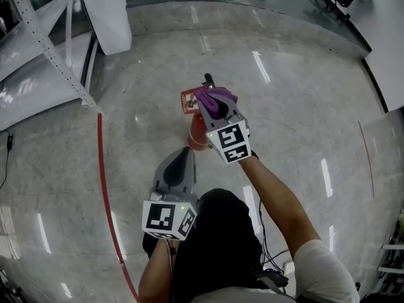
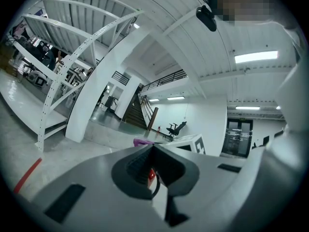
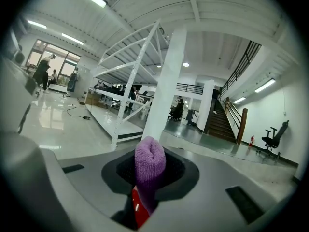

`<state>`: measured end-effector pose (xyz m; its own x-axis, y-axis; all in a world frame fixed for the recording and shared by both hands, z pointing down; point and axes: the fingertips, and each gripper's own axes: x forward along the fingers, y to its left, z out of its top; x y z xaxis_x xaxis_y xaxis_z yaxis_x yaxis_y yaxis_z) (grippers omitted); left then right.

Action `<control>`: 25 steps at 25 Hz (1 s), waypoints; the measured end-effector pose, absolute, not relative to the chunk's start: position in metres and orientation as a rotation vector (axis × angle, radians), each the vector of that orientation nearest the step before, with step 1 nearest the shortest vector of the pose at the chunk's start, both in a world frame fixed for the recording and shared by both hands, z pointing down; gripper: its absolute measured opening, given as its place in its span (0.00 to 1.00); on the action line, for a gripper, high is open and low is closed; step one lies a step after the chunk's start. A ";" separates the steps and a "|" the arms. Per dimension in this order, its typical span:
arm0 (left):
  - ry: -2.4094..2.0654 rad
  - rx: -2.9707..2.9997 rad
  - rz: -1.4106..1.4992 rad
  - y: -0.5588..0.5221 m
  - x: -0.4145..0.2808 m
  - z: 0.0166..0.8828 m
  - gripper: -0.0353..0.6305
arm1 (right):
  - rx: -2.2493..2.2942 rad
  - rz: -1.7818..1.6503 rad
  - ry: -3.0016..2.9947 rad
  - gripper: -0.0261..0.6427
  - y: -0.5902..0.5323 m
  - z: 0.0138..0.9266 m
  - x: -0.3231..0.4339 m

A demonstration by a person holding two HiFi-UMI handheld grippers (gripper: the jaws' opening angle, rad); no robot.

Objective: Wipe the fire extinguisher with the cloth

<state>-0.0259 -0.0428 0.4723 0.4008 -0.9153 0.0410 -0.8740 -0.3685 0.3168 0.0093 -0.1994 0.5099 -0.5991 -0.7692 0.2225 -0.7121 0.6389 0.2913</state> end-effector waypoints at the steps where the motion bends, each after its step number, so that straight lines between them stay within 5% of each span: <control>1: -1.566 2.367 -0.207 -0.042 -0.027 0.473 0.06 | 1.168 -0.252 -2.541 0.14 -0.193 0.512 0.007; 25: -1.605 2.266 -0.209 -0.037 -0.048 0.491 0.06 | 1.318 0.094 -2.838 0.14 -0.036 0.462 0.050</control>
